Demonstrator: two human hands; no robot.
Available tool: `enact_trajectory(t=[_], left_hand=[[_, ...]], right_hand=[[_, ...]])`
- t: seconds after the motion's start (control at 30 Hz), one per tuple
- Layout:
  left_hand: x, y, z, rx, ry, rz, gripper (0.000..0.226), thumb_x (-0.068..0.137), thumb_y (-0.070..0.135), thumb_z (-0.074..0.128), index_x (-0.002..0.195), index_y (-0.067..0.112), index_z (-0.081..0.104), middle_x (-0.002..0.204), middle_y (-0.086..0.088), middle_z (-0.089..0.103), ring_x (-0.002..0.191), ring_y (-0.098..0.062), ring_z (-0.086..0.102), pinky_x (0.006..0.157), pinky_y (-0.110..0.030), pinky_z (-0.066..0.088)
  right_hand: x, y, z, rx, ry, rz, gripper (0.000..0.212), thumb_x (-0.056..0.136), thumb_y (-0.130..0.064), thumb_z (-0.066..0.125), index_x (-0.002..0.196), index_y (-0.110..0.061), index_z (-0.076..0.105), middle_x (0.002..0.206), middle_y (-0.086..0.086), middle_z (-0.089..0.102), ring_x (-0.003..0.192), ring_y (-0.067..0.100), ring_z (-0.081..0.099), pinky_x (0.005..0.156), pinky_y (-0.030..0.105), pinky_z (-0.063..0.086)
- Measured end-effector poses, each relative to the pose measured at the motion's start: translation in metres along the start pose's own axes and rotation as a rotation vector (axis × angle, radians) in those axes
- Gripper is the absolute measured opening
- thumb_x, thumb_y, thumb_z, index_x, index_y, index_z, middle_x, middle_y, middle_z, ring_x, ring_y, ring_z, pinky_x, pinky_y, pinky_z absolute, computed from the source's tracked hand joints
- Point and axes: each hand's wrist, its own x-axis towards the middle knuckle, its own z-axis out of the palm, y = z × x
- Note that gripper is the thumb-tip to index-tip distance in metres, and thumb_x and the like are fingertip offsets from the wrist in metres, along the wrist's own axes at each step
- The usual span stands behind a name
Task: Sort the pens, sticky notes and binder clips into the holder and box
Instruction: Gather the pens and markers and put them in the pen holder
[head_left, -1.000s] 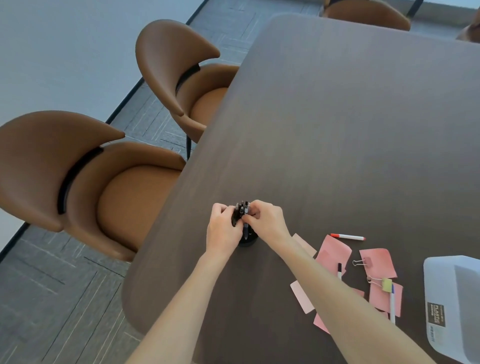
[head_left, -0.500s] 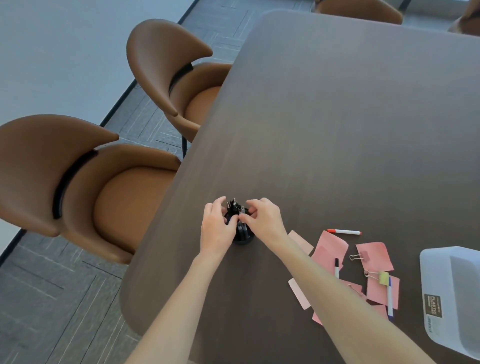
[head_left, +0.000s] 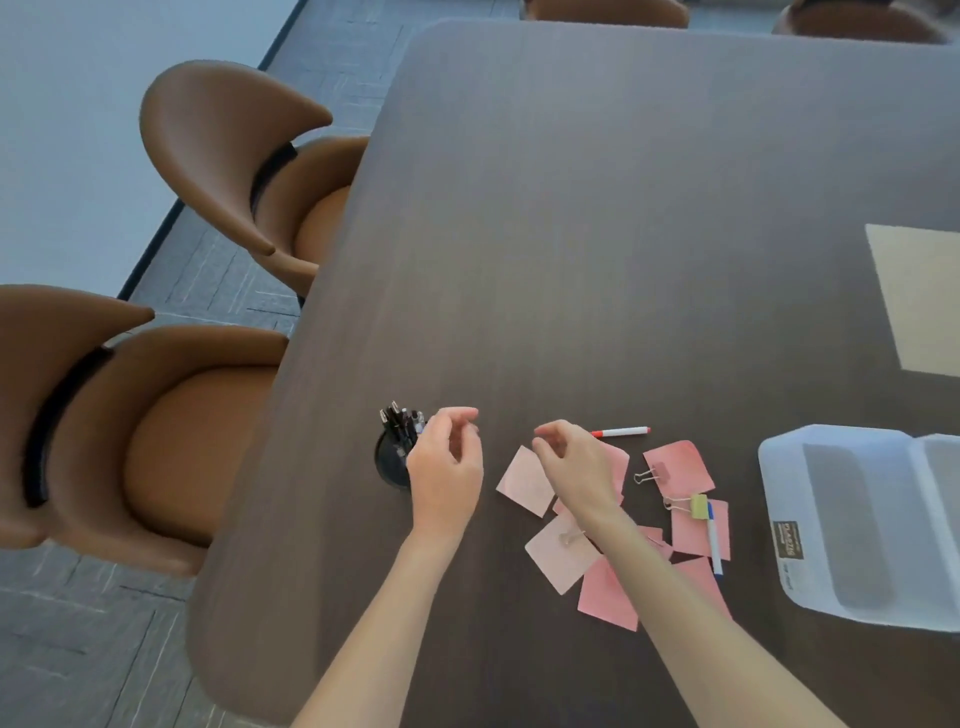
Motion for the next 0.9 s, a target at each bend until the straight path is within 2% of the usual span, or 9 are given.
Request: enact_trajectory(t=[0.07,0.17,0.27,0.33,0.47,0.53,0.63,0.8,0.9], left_hand=[[-0.011,0.008,0.023,-0.14,-0.202,-0.174,0.02,0.093,0.004,0.053,0.097,0.017,0.069,0.08,0.002,0.071,0.067,-0.011,0.066,0.065,-0.027,0.054],[-0.03,0.015,0.058,-0.265,-0.418,-0.347,0.019,0.096,0.003,0.051,0.099,0.01,0.068,0.08,-0.005,0.072,0.067,-0.016,0.068,0.058,-0.028,0.055],[-0.05,0.017,0.093,-0.331,-0.576,-0.495,0.019,0.099,0.004,0.048,0.107,0.003,0.066,0.087,-0.009,0.072,0.073,-0.019,0.072,0.063,-0.028,0.058],[-0.063,0.017,0.112,-0.398,-0.642,-0.618,0.019,0.1,0.006,0.048,0.108,0.005,0.065,0.094,-0.014,0.074,0.08,-0.022,0.075,0.068,-0.03,0.06],[-0.083,0.016,0.141,-0.374,-0.645,-0.745,0.021,0.103,0.009,0.047,0.112,0.006,0.065,0.105,-0.018,0.075,0.088,-0.026,0.076,0.071,-0.028,0.062],[-0.09,0.015,0.152,-0.362,-0.652,-0.772,0.021,0.103,0.011,0.047,0.113,0.006,0.065,0.104,-0.017,0.075,0.089,-0.026,0.076,0.076,-0.031,0.063],[-0.098,0.018,0.163,-0.369,-0.646,-0.798,0.02,0.103,0.011,0.048,0.11,0.007,0.066,0.1,-0.015,0.075,0.089,-0.026,0.076,0.075,-0.031,0.063],[-0.105,0.019,0.174,-0.386,-0.615,-0.822,0.018,0.102,0.012,0.051,0.107,0.006,0.067,0.105,-0.019,0.075,0.097,-0.031,0.074,0.085,-0.038,0.062],[-0.109,0.018,0.177,-0.383,-0.636,-0.809,0.017,0.102,0.013,0.053,0.108,0.007,0.067,0.105,-0.018,0.074,0.101,-0.031,0.073,0.094,-0.042,0.058]], right_hand=[[-0.007,0.02,-0.016,-0.007,0.073,0.034,0.015,0.088,-0.018,0.063,0.098,-0.016,0.074,0.09,-0.004,0.072,0.082,0.011,0.064,0.078,0.024,0.046],[-0.02,0.055,-0.046,-0.029,0.198,0.123,0.014,0.09,-0.019,0.06,0.097,-0.016,0.072,0.089,-0.002,0.072,0.084,0.017,0.066,0.076,0.035,0.052],[-0.034,0.096,-0.079,-0.078,0.344,0.245,0.013,0.092,-0.021,0.061,0.096,-0.013,0.07,0.089,0.004,0.07,0.083,0.024,0.065,0.07,0.032,0.048],[-0.044,0.121,-0.095,-0.158,0.376,0.306,0.015,0.092,-0.025,0.061,0.101,-0.015,0.068,0.093,0.006,0.066,0.083,0.024,0.061,0.069,0.033,0.048],[-0.056,0.158,-0.105,-0.275,0.348,0.346,0.013,0.093,-0.025,0.061,0.101,-0.016,0.065,0.088,0.004,0.062,0.078,0.022,0.061,0.064,0.037,0.053],[-0.057,0.169,-0.105,-0.336,0.318,0.36,0.014,0.092,-0.028,0.061,0.098,-0.015,0.062,0.087,0.002,0.061,0.077,0.02,0.063,0.064,0.039,0.058],[-0.055,0.178,-0.104,-0.361,0.263,0.366,0.012,0.091,-0.026,0.063,0.095,-0.016,0.06,0.087,0.003,0.06,0.076,0.021,0.063,0.066,0.041,0.059],[-0.048,0.188,-0.104,-0.342,0.222,0.363,0.01,0.089,-0.019,0.064,0.096,-0.015,0.059,0.09,0.005,0.062,0.08,0.024,0.063,0.069,0.041,0.057],[-0.049,0.186,-0.11,-0.24,0.285,0.34,0.013,0.092,-0.028,0.061,0.095,-0.015,0.061,0.09,0.004,0.067,0.083,0.025,0.066,0.072,0.043,0.056]])
